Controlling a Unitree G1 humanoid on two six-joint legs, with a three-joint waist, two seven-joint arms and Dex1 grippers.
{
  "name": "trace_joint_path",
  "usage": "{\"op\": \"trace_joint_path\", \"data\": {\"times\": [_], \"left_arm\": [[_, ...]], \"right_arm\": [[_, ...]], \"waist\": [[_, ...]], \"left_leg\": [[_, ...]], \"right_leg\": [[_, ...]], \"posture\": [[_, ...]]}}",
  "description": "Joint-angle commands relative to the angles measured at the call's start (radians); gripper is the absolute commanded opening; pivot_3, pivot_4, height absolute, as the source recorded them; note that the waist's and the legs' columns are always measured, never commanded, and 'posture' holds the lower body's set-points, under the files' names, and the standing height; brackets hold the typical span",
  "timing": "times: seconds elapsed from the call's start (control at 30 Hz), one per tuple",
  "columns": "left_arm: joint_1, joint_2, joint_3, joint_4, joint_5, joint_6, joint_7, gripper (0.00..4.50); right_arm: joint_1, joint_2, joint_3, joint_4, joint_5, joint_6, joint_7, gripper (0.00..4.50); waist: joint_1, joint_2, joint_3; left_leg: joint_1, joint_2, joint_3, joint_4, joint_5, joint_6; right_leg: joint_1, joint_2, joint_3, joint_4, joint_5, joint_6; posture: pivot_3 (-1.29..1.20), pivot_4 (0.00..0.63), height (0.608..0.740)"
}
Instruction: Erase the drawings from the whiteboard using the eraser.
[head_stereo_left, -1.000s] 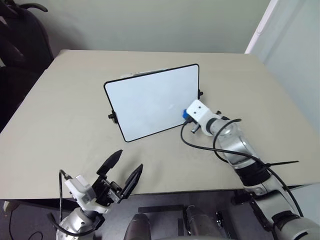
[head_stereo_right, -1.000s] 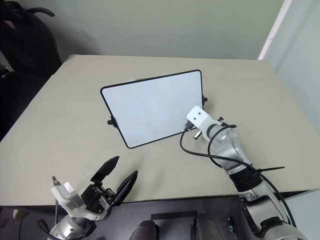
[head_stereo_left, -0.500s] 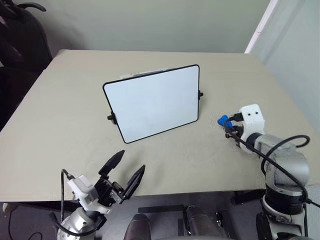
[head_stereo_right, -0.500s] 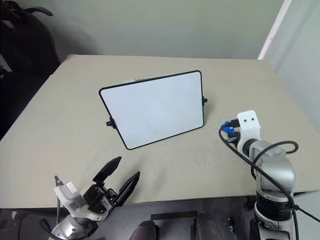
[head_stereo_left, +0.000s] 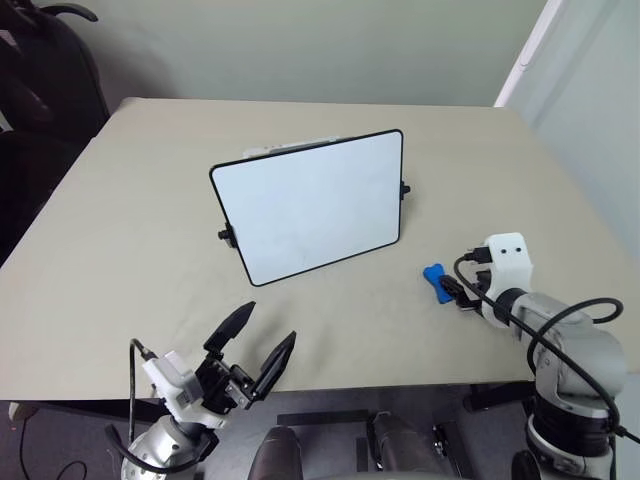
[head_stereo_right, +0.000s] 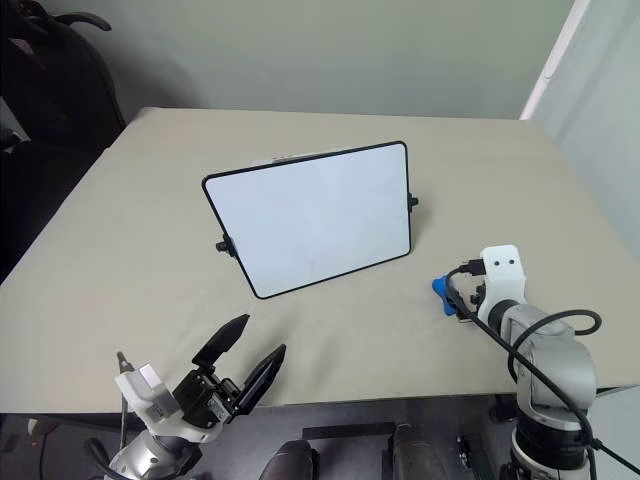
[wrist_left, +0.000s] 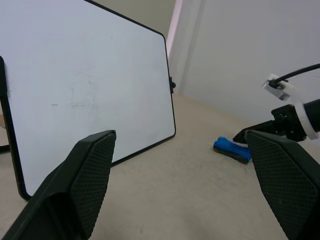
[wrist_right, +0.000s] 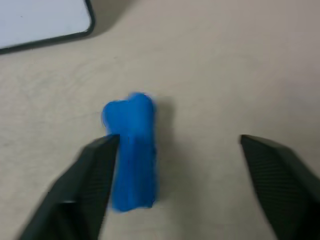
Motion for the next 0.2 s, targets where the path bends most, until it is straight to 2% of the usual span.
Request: {"op": "trace_joint_path", "data": {"times": [0.03, 0.2], "left_arm": [[0.003, -0.001, 0.002, -0.03, -0.005, -0.009, 0.003, 4.5], [-0.001, 0.002, -0.002, -0.032, -0.007, -0.002, 0.001, 4.5]], "right_arm": [[0.041, -0.019, -0.019, -0.114, 0.09, -0.112, 0.067, 4.49], [0.087, -0.013, -0.032, -0.16, 0.165, -0.249, 0.086, 4.49]], "waist": [[0.0, 0.0, 0.0], [-0.002, 0.0, 0.0]], "left_leg": [[0.0, 0.0, 0.001, 0.0, -0.001, 0.001], [0.0, 0.0, 0.001, 0.0, -0.002, 0.003]], "right_leg": [[0.0, 0.0, 0.0, 0.0, 0.0, 0.0], [0.002, 0.001, 0.0, 0.0, 0.0, 0.001]], "posture": [[0.0, 0.15, 0.74], [0.0, 0.15, 0.74]]}}
